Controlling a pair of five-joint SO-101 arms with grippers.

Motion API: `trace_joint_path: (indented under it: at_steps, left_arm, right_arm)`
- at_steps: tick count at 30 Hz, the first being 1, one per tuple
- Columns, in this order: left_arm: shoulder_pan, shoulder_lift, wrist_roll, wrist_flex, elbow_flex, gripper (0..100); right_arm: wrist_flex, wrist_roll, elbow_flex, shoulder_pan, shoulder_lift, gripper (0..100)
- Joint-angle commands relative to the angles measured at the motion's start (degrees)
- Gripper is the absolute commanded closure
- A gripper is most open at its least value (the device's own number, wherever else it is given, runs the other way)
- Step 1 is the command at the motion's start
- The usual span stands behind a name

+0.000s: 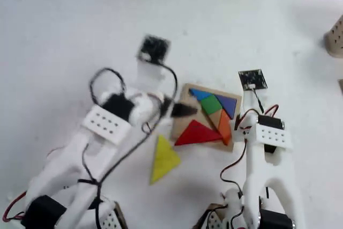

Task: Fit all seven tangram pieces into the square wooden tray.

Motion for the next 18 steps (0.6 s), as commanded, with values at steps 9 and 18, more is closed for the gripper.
trace_joint_path:
  at_steps: [9, 18]
  left_arm:
    - [8.92, -2.42, 0.97, 0.35, 6.86, 99]
    - [14.37, -2.24, 1.05, -1.41, 13.27, 98]
  right_arm:
    - [0.13, -0.18, -2.37, 0.31, -1.54, 97.8]
    - [0.13, -0.18, -2.37, 0.22, -1.54, 97.8]
